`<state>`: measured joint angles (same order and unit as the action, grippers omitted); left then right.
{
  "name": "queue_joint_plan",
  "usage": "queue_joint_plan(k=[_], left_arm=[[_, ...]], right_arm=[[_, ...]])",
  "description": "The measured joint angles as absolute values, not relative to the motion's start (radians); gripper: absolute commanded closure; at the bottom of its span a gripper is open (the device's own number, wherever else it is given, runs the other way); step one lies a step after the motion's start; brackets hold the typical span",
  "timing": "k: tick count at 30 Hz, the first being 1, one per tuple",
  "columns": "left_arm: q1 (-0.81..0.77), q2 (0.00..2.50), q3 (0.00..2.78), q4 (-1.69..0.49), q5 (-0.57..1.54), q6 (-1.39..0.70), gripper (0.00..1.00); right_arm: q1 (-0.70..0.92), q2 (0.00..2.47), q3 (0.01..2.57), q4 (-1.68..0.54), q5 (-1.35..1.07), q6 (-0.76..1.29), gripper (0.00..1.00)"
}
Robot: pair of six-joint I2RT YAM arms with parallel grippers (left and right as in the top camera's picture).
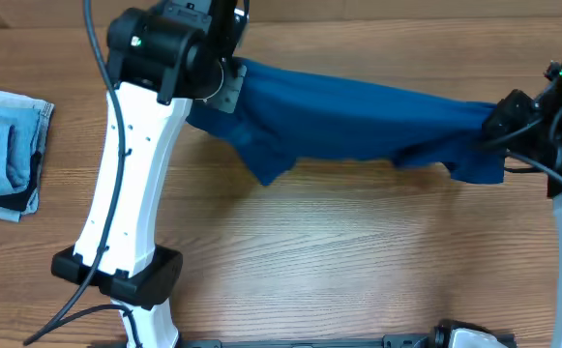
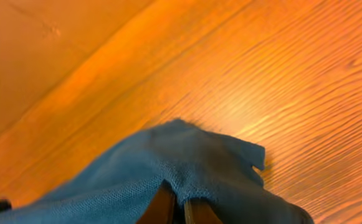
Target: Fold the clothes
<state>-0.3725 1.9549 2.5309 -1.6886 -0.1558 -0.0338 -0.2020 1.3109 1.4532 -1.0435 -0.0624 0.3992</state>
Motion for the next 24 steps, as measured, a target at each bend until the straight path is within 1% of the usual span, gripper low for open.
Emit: queue_joint_plan(k=[6,8,11,14,16,20,24], left_arm=[[-0.373,1.83,2.531,-1.691,-0.159,-0.08,0.96],[-0.373,1.768,2.533,-1.691,-0.173,-0.091,0.86],[-0.373,1.698,2.537,-1.66,-0.243,-0.12,0.81],[-0.366,1.681,2.545,-1.552,-0.31,-0.115,0.75],[-0.34,1.705,2.55,-1.451,-0.335,-0.094,0.74],[-0.271,1.824,2.555,-1.257,-0.324,-0.031,0.76],[-0.218,1.941,2.554,-1.213,-0.255,-0.003,0.8]], right_arm=[[-0.202,1.227,1.461,-1.023,-0.045,0.398,0.96],[-0.202,1.225,1.476,-1.008,-0.045,0.399,0.96],[-0.2,1.226,1.482,-0.933,-0.052,0.398,0.96],[-0.2,1.246,1.489,-0.831,-0.048,0.395,0.96],[-0.2,1.29,1.494,-0.759,-0.05,0.395,0.96],[-0.2,1.463,1.495,-0.598,-0.117,0.395,0.96],[-0.201,1.564,1.495,-0.546,-0.184,0.395,0.96]])
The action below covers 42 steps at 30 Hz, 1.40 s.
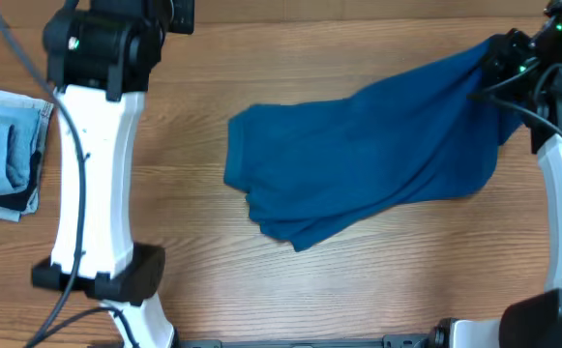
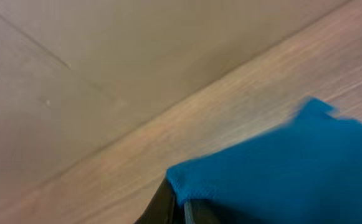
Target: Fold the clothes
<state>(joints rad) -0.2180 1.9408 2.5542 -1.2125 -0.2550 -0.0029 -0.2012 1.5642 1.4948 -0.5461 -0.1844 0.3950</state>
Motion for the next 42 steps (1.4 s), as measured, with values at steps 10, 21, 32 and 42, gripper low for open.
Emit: queue_joint_plan(k=[10,21,32,42], left_arm=[[-0.205,2.025,2.556,-1.563,0.082,0.01,0.5],[-0.212,2.47,2.555,-1.44,0.252,0.002,0.24],[-0.212,2.675,2.555,-1.308,0.386,0.003,0.29],[-0.228,2.689,2.555,-1.337,0.393,0.008,0.96]], right_arm=[[-0.201,1.563,1.496,-0.696,-0.223,0.383,0.02],[-0.201,1.563,1.498,-0.878,-0.222,0.389,0.0],[-0.201,1.563,1.498,-0.926,-0.221,0.389,0.0],[-0.201,1.563,1.498,-0.936,-0.221,0.388,0.0]])
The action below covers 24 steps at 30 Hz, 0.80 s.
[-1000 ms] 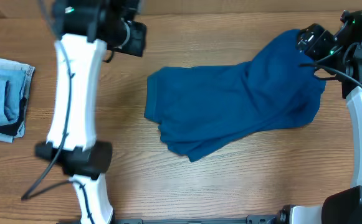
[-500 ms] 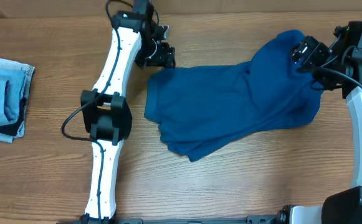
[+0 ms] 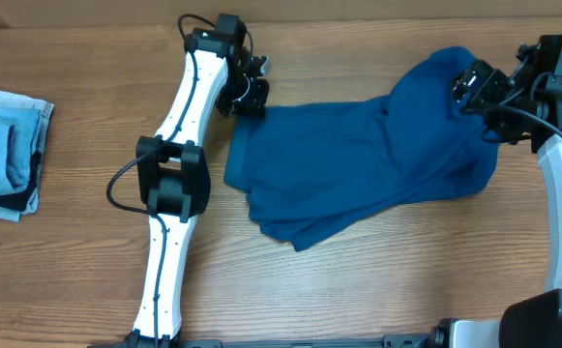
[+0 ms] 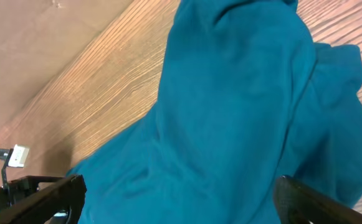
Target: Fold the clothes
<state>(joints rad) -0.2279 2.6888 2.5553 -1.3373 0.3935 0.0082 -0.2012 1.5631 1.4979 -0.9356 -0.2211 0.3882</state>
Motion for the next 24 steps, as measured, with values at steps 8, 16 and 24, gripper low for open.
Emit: queue_joint_plan(k=[8,16,24], left_arm=[[-0.202,2.688,2.714,-1.32,0.401,-0.015,0.96],[-0.061,2.602,3.046,-0.64,0.641,-0.349,0.96],[-0.005,2.374,3.111,-1.028,0.854,-0.369,0.96]], right_arm=[[-0.201,1.563,1.498,-0.943,-0.221,0.388,0.0],[-0.201,1.563,1.498,-0.965,-0.221,0.388,0.01],[-0.201,1.563,1.498,-0.979,-0.221,0.388,0.01]])
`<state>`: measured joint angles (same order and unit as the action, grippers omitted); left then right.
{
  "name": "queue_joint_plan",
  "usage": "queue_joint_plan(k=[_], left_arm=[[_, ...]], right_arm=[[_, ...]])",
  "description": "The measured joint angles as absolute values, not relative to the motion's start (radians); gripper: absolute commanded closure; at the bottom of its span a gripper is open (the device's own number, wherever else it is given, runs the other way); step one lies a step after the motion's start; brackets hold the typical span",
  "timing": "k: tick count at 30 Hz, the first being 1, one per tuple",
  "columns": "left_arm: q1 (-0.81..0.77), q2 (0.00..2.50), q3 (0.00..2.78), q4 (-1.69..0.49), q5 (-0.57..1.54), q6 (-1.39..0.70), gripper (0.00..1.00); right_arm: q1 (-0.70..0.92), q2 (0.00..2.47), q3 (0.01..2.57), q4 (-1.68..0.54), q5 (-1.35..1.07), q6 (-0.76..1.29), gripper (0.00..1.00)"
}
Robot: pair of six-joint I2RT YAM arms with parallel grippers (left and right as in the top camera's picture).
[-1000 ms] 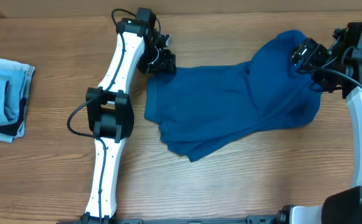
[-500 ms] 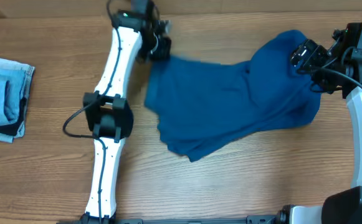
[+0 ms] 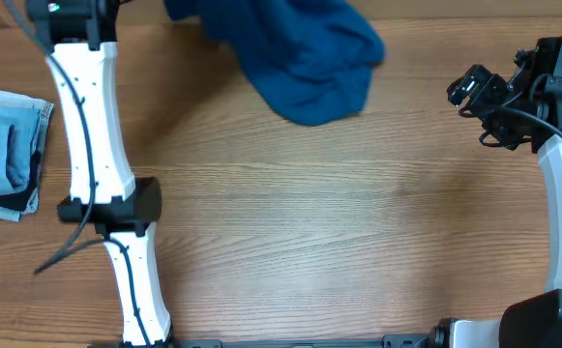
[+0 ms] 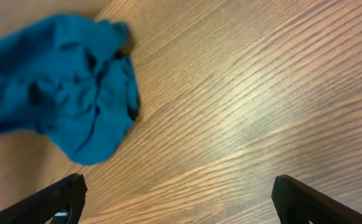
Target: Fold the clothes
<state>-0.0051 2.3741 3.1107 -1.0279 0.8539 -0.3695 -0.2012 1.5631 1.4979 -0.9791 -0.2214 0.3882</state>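
A dark blue garment [image 3: 305, 53] is bunched at the far edge of the table, with part of it cut off by the top of the overhead view. It also shows in the right wrist view as a crumpled lump [image 4: 75, 93] at the upper left. The white left arm [image 3: 87, 116] reaches up to the top left corner, and its gripper lies past the frame edge. My right gripper [image 3: 472, 94] stands open at the right side, well apart from the garment. Its fingers [image 4: 65, 198] are spread wide over bare wood with nothing between them [image 4: 181, 200].
A stack of folded light blue denim [image 3: 5, 150] lies at the left edge of the wooden table [image 3: 310, 232]. The left arm's base and cables [image 3: 116, 217] stand at front left, and the right arm [image 3: 561, 193] runs along the right edge.
The garment lay spread on the table between the arms. Now it is bunched at the far edge, top centre. The left arm's end has moved to the top left corner. The right gripper stays open in place.
First both grippers held the garment stretched between them. Then only the right held one end raised while the rest lay on the table. Then the right was open, with the left gripper at the garment's left corner. Now the garment is bunched at the far edge.
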Motion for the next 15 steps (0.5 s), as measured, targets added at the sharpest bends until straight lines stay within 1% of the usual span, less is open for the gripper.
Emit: queue_joint_plan(k=[1,2,3,5,6,12,15], left_arm=[[-0.013,2.349,3.113,-1.151,0.833,-0.32,0.96],[-0.022,2.322,3.116,-1.339,0.788,-0.261,0.96],[-0.031,2.307,3.118,-1.461,0.741,-0.222,0.96],[-0.045,2.292,3.118,-1.638,0.671,-0.166,0.96],[-0.054,2.29,3.108,-1.687,0.645,-0.141,0.96],[-0.073,2.289,3.069,-1.691,0.629,-0.11,0.96],[-0.086,2.287,3.069,-1.692,0.54,-0.101,0.96]], right_arm=[[-0.201,1.563,1.497,-0.979,-0.221,0.388,0.01],[-0.201,1.563,1.498,-0.973,-0.221,0.389,0.01],[-0.202,1.563,1.498,-0.97,-0.221,0.389,0.01],[-0.201,1.562,1.498,-0.965,-0.221,0.388,0.01],[-0.202,1.562,1.498,-0.962,-0.221,0.388,0.01],[-0.201,1.562,1.498,-0.955,-0.221,0.388,0.0],[-0.202,1.562,1.498,-0.944,-0.221,0.388,0.0]])
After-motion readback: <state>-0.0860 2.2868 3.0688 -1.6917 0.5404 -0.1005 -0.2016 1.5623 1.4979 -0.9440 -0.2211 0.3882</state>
